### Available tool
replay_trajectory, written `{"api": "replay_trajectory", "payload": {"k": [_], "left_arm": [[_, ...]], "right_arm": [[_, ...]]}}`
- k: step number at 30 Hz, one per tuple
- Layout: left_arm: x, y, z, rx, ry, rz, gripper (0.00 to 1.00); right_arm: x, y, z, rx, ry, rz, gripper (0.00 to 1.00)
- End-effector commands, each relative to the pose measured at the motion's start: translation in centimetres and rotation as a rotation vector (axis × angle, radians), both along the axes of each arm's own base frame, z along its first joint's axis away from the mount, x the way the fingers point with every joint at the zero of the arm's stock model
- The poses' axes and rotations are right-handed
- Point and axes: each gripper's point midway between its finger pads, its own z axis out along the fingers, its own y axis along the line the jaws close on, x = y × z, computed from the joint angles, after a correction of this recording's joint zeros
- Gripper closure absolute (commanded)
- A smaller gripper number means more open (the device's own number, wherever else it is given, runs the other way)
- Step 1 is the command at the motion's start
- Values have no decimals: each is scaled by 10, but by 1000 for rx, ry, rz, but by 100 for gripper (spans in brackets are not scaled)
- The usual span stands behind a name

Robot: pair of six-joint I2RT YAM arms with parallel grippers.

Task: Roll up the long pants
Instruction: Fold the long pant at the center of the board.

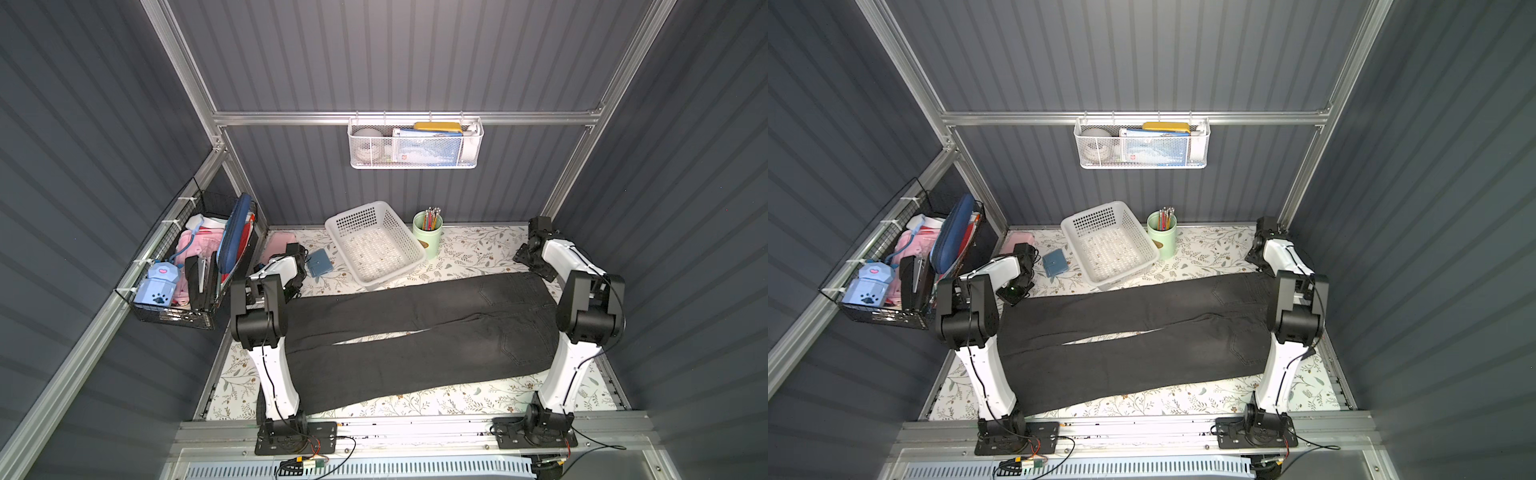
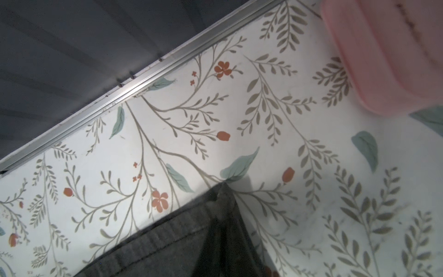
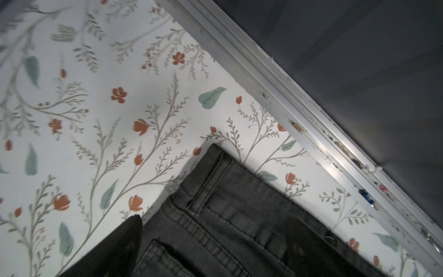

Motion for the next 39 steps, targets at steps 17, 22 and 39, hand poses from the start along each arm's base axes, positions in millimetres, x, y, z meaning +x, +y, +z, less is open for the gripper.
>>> {"api": "replay_trajectory", "payload": {"k": [17, 22, 39], "left_arm": [[7, -12, -9, -94, -36, -10, 98], [7, -14, -11, -107, -41, -13, 100], [19, -16, 9, -114, -109, -48, 100]], "right_arm": [[10, -7, -46, 59, 142, -54, 17], [13, -8, -59, 74, 148, -86, 18], [37, -13, -37, 58, 75, -27, 100]]}}
